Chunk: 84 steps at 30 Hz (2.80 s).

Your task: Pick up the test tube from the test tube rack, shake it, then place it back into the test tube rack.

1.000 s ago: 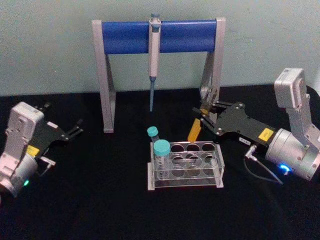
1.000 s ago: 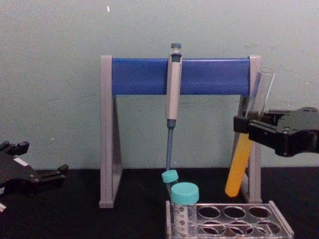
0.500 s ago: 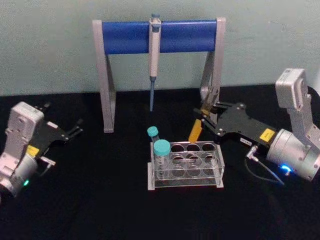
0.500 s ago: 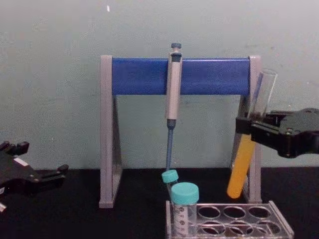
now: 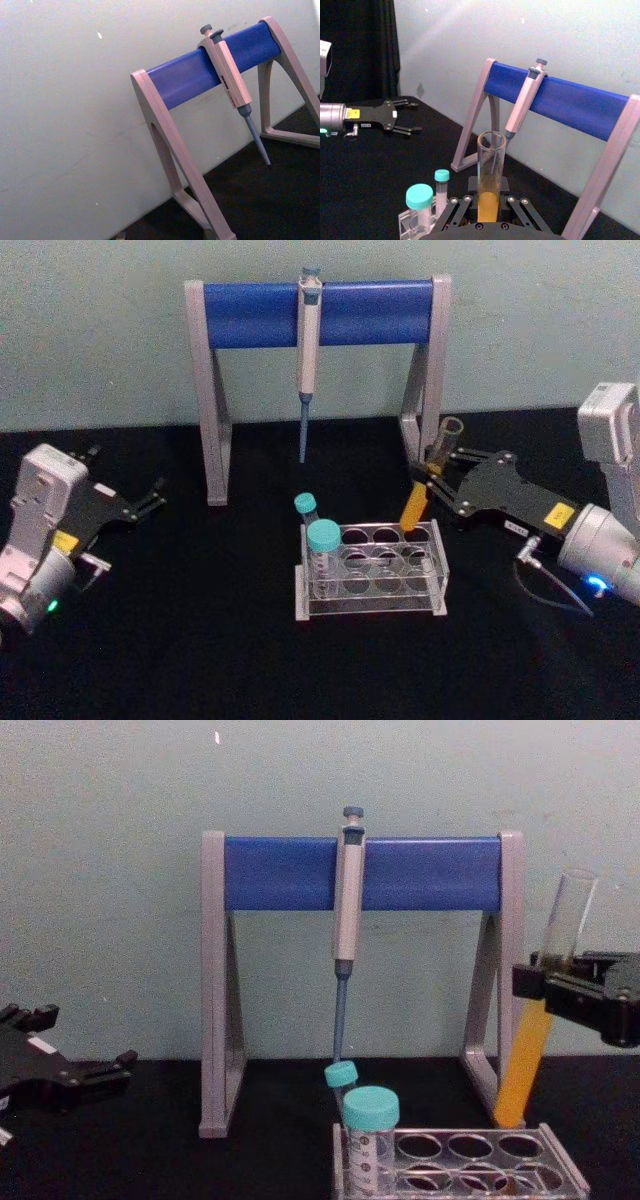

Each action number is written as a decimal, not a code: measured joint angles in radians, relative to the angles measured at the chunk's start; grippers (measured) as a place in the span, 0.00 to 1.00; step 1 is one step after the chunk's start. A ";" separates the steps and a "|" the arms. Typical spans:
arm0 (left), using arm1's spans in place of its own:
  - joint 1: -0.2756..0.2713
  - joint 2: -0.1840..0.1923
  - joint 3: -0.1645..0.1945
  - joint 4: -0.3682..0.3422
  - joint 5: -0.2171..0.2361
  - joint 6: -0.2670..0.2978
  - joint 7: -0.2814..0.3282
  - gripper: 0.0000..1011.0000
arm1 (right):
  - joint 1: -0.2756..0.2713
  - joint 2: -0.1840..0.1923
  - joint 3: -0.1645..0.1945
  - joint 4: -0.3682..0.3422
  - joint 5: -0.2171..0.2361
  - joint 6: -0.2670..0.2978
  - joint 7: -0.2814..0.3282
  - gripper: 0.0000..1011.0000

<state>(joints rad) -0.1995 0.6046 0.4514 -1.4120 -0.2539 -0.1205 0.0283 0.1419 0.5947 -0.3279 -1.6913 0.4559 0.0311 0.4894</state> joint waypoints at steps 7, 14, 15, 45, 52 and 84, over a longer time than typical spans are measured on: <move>0.000 0.000 0.000 0.000 0.000 0.000 0.000 0.99 | -0.016 0.010 0.011 -0.005 0.001 -0.003 -0.003 0.23; 0.000 0.000 0.000 0.000 0.000 0.000 0.000 0.99 | -0.022 0.012 0.014 -0.006 0.000 -0.003 -0.004 0.23; 0.000 0.000 0.000 0.000 0.000 0.000 0.000 0.99 | -0.024 0.013 0.014 -0.006 -0.001 -0.002 -0.004 0.23; 0.000 0.000 0.000 0.000 0.000 0.000 0.000 0.99 | -0.009 0.001 0.009 0.063 0.026 -0.025 0.029 0.23; 0.000 0.000 0.000 0.000 0.000 0.000 0.000 0.99 | 0.001 -0.003 0.002 0.078 0.031 -0.025 0.035 0.23; 0.000 0.000 0.000 0.000 0.000 0.000 0.000 0.99 | 0.047 -0.011 -0.036 0.128 0.015 -0.011 0.045 0.23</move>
<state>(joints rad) -0.1995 0.6047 0.4514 -1.4120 -0.2539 -0.1205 0.0283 0.1889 0.5841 -0.3642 -1.5630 0.4712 0.0199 0.5346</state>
